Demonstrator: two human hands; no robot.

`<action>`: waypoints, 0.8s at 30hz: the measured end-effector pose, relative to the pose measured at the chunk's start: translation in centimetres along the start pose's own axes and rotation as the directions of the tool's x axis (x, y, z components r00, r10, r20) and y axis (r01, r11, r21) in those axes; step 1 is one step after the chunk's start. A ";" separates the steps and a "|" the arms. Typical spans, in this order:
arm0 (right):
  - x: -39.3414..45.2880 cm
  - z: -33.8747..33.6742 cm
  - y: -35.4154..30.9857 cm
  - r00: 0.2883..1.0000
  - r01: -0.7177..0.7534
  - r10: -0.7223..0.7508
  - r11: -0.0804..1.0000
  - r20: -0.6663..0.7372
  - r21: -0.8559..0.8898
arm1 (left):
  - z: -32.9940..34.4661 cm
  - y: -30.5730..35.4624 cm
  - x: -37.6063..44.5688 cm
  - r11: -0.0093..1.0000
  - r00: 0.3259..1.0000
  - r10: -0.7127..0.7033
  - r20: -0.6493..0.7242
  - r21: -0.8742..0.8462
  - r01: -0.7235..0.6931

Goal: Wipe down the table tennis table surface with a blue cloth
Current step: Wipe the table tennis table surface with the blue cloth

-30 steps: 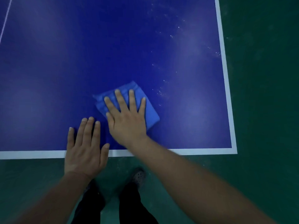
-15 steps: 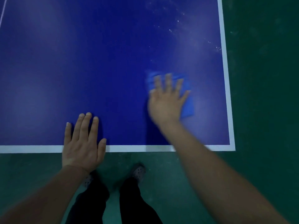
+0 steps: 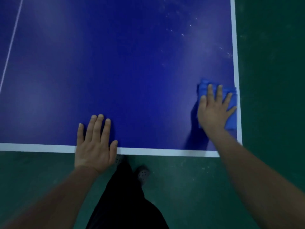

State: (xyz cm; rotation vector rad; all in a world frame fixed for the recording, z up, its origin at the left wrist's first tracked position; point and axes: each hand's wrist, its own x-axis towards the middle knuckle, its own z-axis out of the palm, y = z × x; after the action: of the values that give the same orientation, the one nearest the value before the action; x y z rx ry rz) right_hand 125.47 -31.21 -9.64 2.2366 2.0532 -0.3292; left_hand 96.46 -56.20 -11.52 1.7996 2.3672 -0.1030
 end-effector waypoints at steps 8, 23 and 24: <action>-8.7 4.2 -17.1 0.849 0.527 -0.524 0.847 0.062 -0.063 | -0.2 0.0 0.2 0.998 0.998 0.022 -0.051 -0.058 -0.025; 9.5 -0.8 -13.3 0.988 0.154 -0.154 0.987 0.002 -0.050 | 0.0 -0.2 0.0 0.996 0.999 0.026 -0.024 -0.084 -0.028; 11.2 -1.9 -10.9 0.999 0.052 -0.052 0.999 0.015 -0.012 | 0.0 -0.2 0.0 0.996 1.000 0.023 -0.018 -0.087 -0.024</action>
State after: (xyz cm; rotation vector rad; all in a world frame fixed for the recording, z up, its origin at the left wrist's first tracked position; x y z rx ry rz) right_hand 115.67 -18.84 -9.34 2.1703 2.1033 -0.3341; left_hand 96.25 -56.22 -11.53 1.7947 2.3232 0.0186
